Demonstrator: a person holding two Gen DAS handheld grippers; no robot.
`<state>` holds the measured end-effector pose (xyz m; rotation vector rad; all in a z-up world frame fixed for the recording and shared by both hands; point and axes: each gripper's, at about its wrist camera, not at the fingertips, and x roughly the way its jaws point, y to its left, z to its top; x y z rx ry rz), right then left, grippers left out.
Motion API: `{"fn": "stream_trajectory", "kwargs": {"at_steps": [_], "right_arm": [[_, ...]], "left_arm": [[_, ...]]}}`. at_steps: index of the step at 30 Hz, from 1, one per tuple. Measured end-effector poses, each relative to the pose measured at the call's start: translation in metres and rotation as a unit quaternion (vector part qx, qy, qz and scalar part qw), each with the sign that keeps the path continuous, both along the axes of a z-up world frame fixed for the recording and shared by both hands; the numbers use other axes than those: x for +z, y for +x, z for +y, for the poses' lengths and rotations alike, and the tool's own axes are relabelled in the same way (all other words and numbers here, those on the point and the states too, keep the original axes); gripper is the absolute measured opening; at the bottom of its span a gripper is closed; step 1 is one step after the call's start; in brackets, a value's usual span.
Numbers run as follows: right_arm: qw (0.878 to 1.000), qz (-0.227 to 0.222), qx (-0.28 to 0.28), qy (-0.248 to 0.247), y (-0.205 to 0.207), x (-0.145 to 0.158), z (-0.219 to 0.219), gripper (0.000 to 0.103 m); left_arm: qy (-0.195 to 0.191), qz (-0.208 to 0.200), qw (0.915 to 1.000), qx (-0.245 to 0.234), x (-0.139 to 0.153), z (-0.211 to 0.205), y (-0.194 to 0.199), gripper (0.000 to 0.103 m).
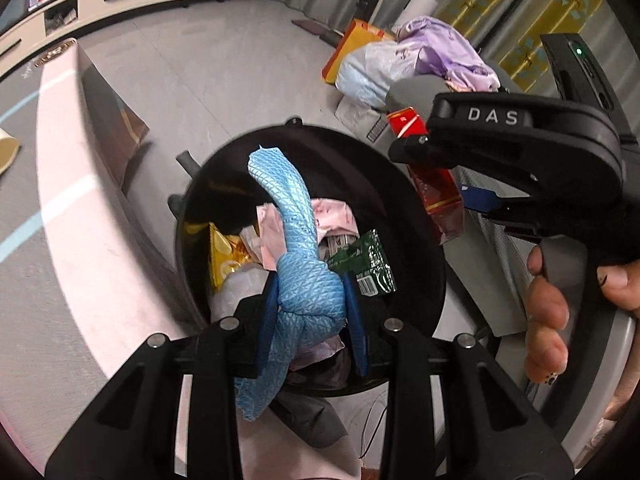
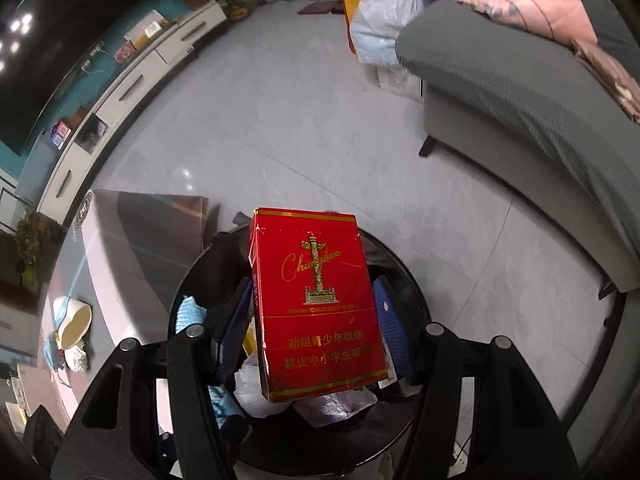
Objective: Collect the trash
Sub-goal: 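Carry the blue bag and red box toward the black bin, then open both tools over the bin, dropping the blue bag and red box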
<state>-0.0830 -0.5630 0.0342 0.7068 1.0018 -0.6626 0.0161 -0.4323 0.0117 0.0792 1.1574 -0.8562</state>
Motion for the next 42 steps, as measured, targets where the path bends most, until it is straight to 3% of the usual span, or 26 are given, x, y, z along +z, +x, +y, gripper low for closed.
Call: {"fn": "stream_trajectory", "kwargs": {"at_steps": [13, 20, 26, 28, 31, 42], "right_arm": [[0.998, 0.051, -0.001, 0.023, 0.011, -0.029, -0.007, 0.06], [0.998, 0.06, 0.0, 0.018, 0.009, -0.028, -0.005, 0.061], [0.999, 0.05, 0.001, 0.004, 0.006, -0.017, -0.001, 0.062], [0.999, 0.043, 0.002, -0.002, 0.005, -0.012, 0.002, 0.071], [0.999, 0.029, 0.004, -0.013, 0.004, -0.001, 0.005, 0.075], [0.997, -0.026, 0.031, -0.068, 0.011, 0.04, 0.033, 0.091]], "left_arm": [[0.013, 0.021, 0.9996, -0.012, -0.019, -0.021, 0.003, 0.034], [0.012, 0.034, 0.9993, -0.007, -0.02, -0.024, 0.005, 0.035], [-0.006, 0.017, 0.9998, -0.001, -0.006, -0.013, 0.006, 0.063], [-0.012, 0.008, 0.9999, 0.002, 0.002, -0.008, 0.006, 0.072], [-0.027, -0.004, 0.9996, 0.008, 0.016, 0.004, 0.006, 0.082], [-0.057, -0.058, 0.9923, 0.094, 0.07, 0.095, 0.018, 0.096]]}}
